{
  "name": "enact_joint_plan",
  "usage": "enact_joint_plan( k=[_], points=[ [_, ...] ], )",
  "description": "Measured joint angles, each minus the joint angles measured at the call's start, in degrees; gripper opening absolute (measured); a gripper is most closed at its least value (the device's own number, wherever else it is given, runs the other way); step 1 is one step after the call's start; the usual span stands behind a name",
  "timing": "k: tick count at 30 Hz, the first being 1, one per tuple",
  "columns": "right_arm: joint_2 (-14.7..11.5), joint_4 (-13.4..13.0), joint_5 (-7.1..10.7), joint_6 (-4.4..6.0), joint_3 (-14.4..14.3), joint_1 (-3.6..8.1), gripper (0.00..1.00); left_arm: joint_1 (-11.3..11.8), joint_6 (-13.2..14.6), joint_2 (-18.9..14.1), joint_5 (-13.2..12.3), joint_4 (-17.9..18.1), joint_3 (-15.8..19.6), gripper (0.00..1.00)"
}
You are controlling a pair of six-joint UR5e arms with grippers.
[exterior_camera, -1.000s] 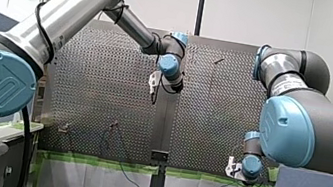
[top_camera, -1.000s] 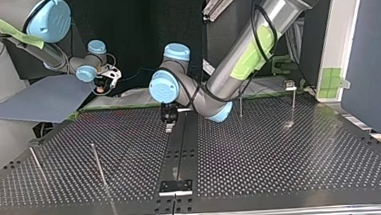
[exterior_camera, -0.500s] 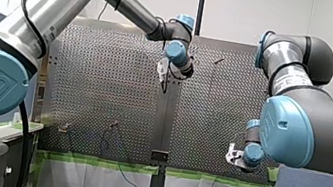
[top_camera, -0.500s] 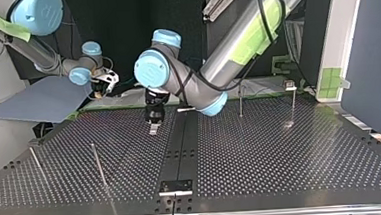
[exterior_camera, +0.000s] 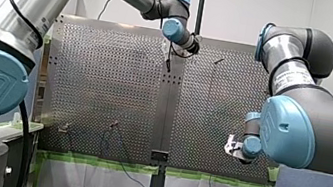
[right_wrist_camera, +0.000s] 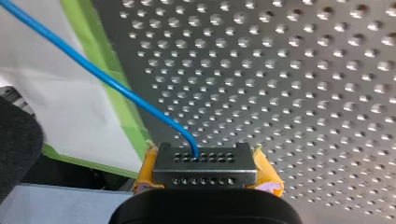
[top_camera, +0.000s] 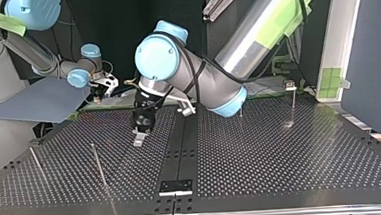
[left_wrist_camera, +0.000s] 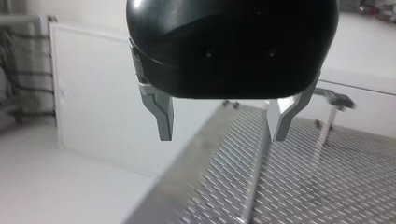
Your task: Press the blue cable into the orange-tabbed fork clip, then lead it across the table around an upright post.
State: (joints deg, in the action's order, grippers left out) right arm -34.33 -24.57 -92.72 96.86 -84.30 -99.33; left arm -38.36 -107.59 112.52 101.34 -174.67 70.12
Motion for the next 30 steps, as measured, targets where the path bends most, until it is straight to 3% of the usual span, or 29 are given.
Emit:
enact_joint_plan(
  k=[12, 22, 30],
  points=[
    [1.37, -0.54, -0.27, 0.01, 0.02, -0.79, 0.00, 1.39, -0.16, -0.83, -6.55, -2.39, 0.00, 1.00],
    [1.39, -0.56, -0.50, -0.06, 0.04, -1.49, 0.00, 0.80, -0.11, 2.61, -11.71, -6.08, -2.41, 1.00],
    [1.39, -0.58, -0.60, -0.16, 0.05, -1.95, 0.00, 0.52, 1.26, 3.14, -12.67, -6.38, -3.21, 1.00]
  ],
)
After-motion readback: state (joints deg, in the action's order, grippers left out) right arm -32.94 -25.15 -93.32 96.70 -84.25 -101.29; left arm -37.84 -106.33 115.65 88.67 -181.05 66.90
